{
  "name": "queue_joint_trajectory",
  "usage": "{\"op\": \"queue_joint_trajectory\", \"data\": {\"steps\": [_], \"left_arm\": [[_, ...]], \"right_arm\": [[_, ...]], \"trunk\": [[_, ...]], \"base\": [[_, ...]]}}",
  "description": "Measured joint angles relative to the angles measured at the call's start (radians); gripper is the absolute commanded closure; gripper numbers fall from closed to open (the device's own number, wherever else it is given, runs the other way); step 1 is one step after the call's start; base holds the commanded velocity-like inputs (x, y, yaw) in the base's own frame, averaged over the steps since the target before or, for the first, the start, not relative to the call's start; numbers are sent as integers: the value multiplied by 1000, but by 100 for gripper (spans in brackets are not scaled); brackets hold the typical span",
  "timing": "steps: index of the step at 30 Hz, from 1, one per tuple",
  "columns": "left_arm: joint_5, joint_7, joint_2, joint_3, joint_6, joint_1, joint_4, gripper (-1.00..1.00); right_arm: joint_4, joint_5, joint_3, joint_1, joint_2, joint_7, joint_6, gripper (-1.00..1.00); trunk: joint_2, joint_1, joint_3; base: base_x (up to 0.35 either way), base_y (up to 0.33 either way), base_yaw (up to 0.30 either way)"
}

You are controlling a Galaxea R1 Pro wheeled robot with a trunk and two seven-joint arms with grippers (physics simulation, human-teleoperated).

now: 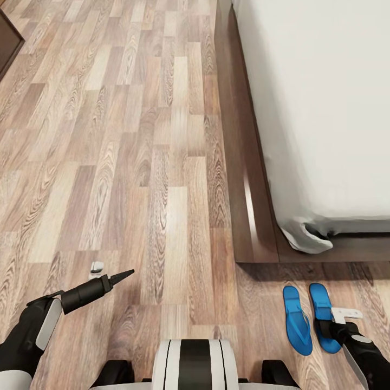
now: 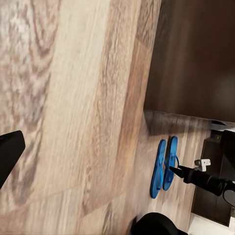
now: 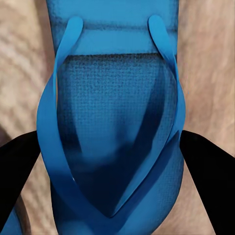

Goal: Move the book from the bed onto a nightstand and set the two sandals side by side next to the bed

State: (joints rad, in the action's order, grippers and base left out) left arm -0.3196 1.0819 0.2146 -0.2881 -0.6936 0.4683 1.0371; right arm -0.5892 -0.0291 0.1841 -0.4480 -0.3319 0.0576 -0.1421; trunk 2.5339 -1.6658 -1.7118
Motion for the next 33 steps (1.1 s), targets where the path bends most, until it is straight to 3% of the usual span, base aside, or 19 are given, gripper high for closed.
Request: {"op": "queue_joint_trajectory", "data": {"steps": [3, 10, 33], "left_arm": [[0, 0, 0, 0, 0, 0, 0, -100], [0, 2, 0, 0, 0, 0, 0, -100], [0, 3, 2, -1, 0, 0, 0, -100]], "right_arm": [[0, 0, 0, 0, 0, 0, 0, 100], [-3, 1, 1, -1, 0, 0, 0, 100], [-5, 0, -2, 0, 0, 2, 16, 100]], "trunk": [[0, 0, 0], [2, -3, -27], [2, -3, -27]], "base": [[0, 0, 0], [0, 0, 0], [0, 0, 0]]}}
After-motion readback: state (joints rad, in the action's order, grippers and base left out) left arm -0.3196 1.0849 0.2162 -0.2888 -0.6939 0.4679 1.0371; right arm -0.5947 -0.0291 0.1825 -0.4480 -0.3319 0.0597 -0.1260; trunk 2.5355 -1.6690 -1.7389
